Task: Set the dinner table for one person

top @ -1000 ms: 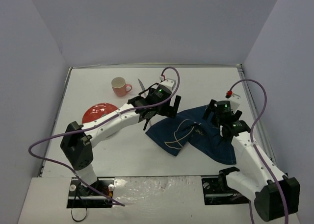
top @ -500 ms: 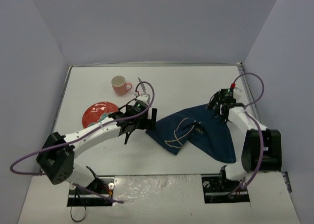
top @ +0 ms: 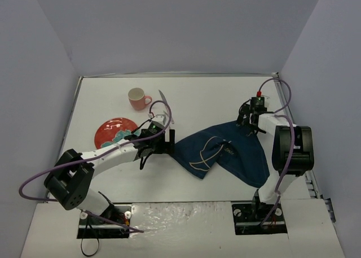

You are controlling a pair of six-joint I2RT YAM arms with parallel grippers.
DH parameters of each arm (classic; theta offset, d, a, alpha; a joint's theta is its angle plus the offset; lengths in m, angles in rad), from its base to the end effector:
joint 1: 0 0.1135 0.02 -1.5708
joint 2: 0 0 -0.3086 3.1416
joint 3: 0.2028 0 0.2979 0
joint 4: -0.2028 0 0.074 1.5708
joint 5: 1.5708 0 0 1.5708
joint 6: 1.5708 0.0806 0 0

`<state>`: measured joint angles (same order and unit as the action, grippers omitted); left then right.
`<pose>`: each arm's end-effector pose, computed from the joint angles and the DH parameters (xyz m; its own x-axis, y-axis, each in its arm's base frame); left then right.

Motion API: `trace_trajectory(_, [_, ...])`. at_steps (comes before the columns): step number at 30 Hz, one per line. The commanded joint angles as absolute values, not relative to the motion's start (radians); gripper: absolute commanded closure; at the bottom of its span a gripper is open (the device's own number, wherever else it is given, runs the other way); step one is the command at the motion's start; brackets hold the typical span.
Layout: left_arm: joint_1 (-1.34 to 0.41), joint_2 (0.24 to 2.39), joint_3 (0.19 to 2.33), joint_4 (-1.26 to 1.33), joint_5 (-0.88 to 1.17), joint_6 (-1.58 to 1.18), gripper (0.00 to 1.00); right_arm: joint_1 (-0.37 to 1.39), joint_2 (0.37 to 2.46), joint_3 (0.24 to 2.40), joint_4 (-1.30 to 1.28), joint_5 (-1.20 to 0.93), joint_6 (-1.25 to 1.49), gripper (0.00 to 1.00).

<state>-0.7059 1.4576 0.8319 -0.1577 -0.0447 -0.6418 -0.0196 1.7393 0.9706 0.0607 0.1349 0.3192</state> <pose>0.2811 -0.2349 0.1888 -0.8037 -0.1007 -0.5864 0.1783 0.8995 -0.3989 0.4398 -0.0195 0.1579 -0.5792 0.3224 -0.7487 0.3195 0.9348 0.1553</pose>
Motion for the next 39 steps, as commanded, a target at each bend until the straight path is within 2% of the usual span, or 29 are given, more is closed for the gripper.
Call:
trace_trajectory(1, [-0.695, 1.479, 0.844, -0.039, -0.003, -0.647, 0.03, -0.028, 1.766, 1.038, 0.124, 0.108, 0.223, 0.04])
trace_trajectory(8, [-0.695, 1.553, 0.849, -0.024, 0.039, -0.647, 0.04, -0.028, 1.773, 1.009, 0.141, 0.059, 0.223, 0.03])
trace_trajectory(17, [-0.695, 1.64, 0.86, 0.032, 0.127, -0.623, 0.11, -0.028, 1.796, 1.012, 0.14, 0.042, 0.215, 0.03])
trace_trajectory(31, [-0.731, 1.663, 0.908, -0.126, 0.103, -0.645, 0.45, -0.028, 1.794, 1.017, 0.135, 0.024, 0.211, 0.03])
trace_trajectory(39, [-0.742, 1.657, 0.917, -0.181, 0.103, -0.647, 0.51, -0.027, 1.826, 1.048, 0.136, 0.011, 0.194, 0.03])
